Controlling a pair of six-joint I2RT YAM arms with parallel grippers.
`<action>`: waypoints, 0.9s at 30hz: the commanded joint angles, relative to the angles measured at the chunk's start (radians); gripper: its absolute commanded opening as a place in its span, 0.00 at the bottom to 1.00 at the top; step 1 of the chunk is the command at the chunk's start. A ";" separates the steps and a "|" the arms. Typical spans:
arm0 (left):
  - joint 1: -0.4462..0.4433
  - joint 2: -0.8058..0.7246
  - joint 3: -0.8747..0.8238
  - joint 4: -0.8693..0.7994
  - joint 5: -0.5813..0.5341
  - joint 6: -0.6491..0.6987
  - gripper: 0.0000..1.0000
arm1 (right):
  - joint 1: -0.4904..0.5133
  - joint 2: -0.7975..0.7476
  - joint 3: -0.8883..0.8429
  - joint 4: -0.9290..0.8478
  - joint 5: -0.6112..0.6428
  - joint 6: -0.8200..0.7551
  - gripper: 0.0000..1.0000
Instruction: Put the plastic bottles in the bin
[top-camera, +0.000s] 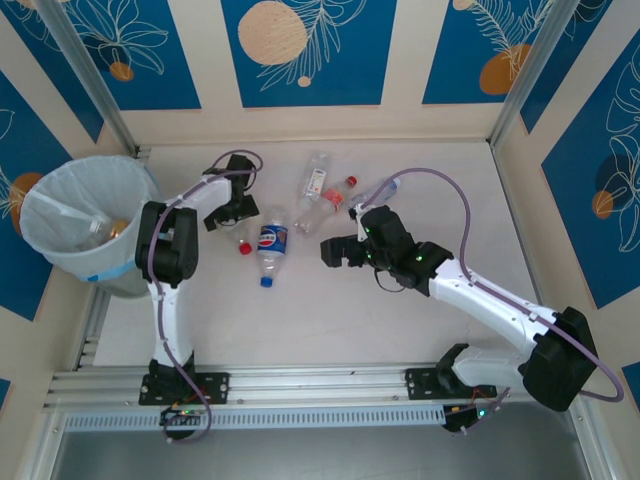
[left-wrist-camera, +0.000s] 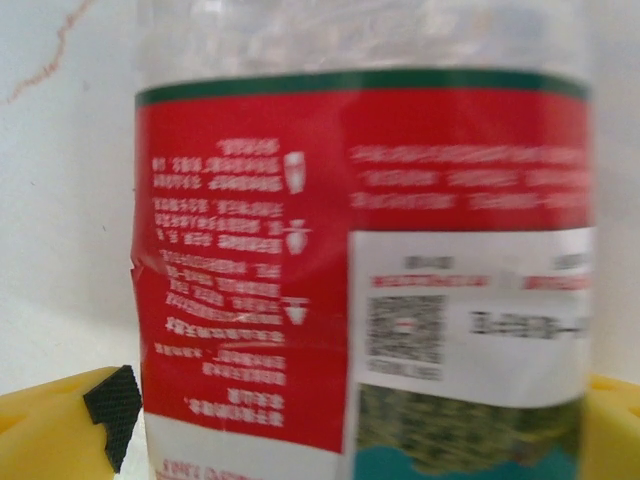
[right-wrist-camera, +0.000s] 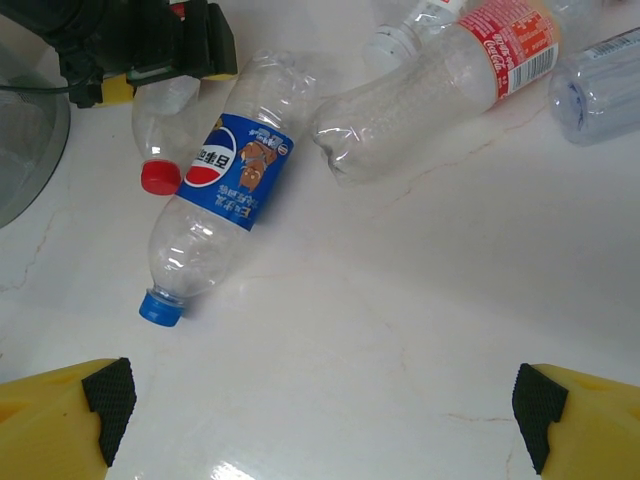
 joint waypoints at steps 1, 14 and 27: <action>0.017 0.002 -0.037 0.037 0.050 0.031 0.99 | 0.012 0.011 0.033 -0.018 0.028 -0.019 0.99; 0.020 -0.032 -0.077 0.108 0.094 0.143 0.82 | 0.018 0.034 0.054 -0.019 0.033 -0.025 0.99; 0.018 -0.098 -0.144 0.175 0.118 0.210 0.61 | 0.016 0.042 0.054 -0.014 0.051 -0.025 0.99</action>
